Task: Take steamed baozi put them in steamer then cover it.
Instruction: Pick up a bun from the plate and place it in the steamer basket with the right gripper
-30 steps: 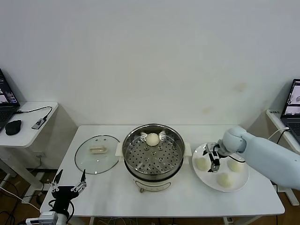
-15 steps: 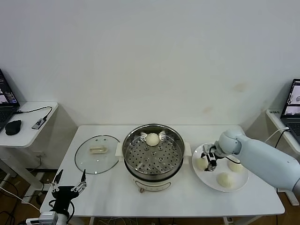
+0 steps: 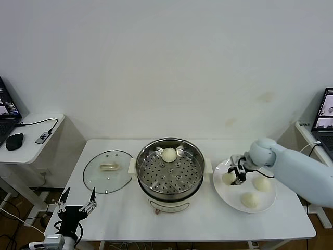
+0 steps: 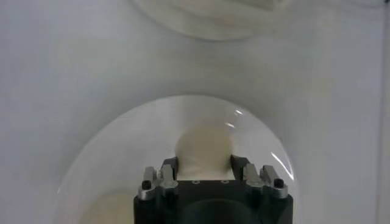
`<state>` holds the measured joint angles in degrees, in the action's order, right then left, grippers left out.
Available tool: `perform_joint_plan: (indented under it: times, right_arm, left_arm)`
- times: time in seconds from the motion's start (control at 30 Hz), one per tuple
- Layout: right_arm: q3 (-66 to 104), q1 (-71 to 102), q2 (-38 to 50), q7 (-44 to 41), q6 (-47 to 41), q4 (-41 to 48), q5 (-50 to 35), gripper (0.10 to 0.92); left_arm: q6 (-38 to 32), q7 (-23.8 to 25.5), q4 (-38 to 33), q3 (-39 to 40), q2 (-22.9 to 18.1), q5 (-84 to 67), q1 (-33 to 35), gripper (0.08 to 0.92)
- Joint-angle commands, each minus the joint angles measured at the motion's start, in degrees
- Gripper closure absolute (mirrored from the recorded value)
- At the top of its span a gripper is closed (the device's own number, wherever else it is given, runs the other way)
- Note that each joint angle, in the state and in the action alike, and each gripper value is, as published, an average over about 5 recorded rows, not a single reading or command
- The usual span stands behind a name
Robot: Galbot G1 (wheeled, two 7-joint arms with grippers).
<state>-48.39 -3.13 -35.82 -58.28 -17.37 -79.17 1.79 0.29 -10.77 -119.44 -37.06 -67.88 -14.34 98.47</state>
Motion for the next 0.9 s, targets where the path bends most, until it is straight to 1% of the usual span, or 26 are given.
perform_joint_plan:
  times: [0.03, 0.2, 0.3, 0.43, 0.53, 0.63, 0.9]
  right_arm:
    - [-6.97, -16.74, 5.44, -0.68, -2.40, -5.31, -9.51, 0.481]
    - [-16.68, -31.58, 4.11, -0.02, -5.45, -8.66, -16.19, 0.475]
    - [-21.44, -38.46, 1.12, 1.26, -8.20, -10.60, -21.30, 0.472]
    - [-24.68, -43.02, -4.20, 3.85, -12.52, -13.10, -28.52, 0.467]
    - [-25.94, -43.57, -8.62, 5.71, -15.36, -14.16, -32.57, 0.465]
    - [-26.40, -41.70, -12.72, 7.56, -17.62, -14.00, -34.49, 0.465]
    - [-25.31, -33.31, -23.07, 12.50, -22.29, -9.12, -37.45, 0.465]
  left_arm:
    - [0.11, 0.04, -0.44, 0.12, 0.43, -0.07, 0.00, 0.177]
    - [0.17, 0.06, -0.64, 0.08, 1.18, -0.22, -0.03, 0.177]
    - [0.18, 0.08, -0.72, 0.16, 1.32, -0.29, -0.13, 0.177]
    - [0.18, 0.09, -0.82, 0.25, 1.31, -0.34, -0.24, 0.177]
    - [0.18, 0.08, -0.68, 0.23, 1.21, -0.41, -0.40, 0.177]
    - [0.21, 0.07, -0.46, 0.22, 0.91, -0.43, -0.62, 0.177]
    - [0.35, 0.10, -0.43, 0.14, 0.04, -0.30, -0.77, 0.177]
